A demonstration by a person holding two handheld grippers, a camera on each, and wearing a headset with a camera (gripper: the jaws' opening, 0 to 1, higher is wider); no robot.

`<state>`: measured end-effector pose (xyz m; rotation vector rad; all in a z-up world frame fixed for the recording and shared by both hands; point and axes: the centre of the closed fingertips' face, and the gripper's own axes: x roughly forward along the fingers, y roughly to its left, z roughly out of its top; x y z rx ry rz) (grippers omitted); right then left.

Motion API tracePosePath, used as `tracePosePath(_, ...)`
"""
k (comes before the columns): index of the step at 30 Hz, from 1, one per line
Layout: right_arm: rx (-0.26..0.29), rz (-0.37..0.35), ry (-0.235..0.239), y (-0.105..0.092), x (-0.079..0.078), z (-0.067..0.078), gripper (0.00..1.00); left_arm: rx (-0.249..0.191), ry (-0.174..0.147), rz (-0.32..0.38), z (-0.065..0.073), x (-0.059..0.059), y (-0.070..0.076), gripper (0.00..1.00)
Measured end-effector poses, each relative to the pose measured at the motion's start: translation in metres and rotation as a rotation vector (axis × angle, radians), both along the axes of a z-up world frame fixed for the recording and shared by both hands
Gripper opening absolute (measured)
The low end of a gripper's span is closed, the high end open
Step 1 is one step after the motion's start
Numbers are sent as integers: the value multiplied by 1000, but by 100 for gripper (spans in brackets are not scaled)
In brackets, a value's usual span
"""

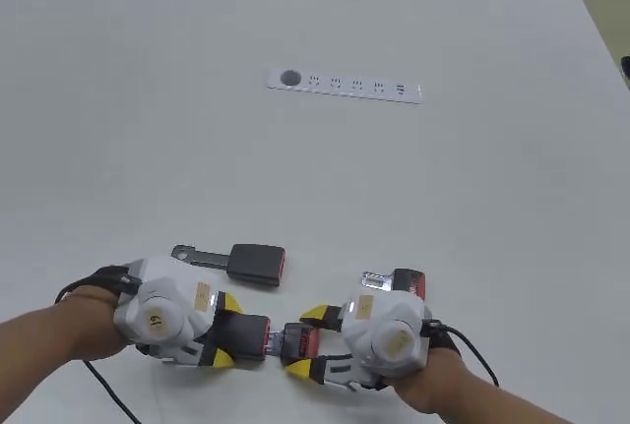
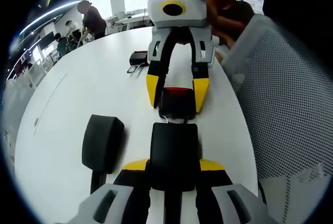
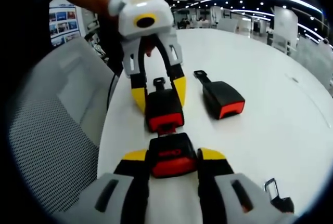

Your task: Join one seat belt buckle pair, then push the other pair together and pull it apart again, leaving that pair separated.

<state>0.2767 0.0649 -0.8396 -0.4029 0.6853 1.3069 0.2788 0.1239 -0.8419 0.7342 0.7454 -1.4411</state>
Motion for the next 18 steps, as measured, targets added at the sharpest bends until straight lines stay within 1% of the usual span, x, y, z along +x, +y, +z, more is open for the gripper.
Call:
tracePosePath(2, -1, -4, 1, 1, 0, 0, 35, 1, 0, -1, 0, 0, 0, 34)
tracePosePath(4, 6, -9, 4, 10, -1, 1, 35, 2, -2, -6, 0, 0, -1, 34)
tracePosePath(6, -2, -5, -3, 17, 0, 0, 35, 6, 1, -7, 0, -1, 0, 34)
tracePosePath(7, -12, 5, -7, 13, 0, 0, 35, 5, 6, -5, 0, -2, 0, 34)
tracePosePath(8, -9, 1, -2, 12, -1, 0, 35, 4, 7, -6, 0, -2, 0, 34)
tracePosePath(18, -15, 5, -3, 12, -1, -1, 35, -1, 9, -7, 0, -1, -1, 34)
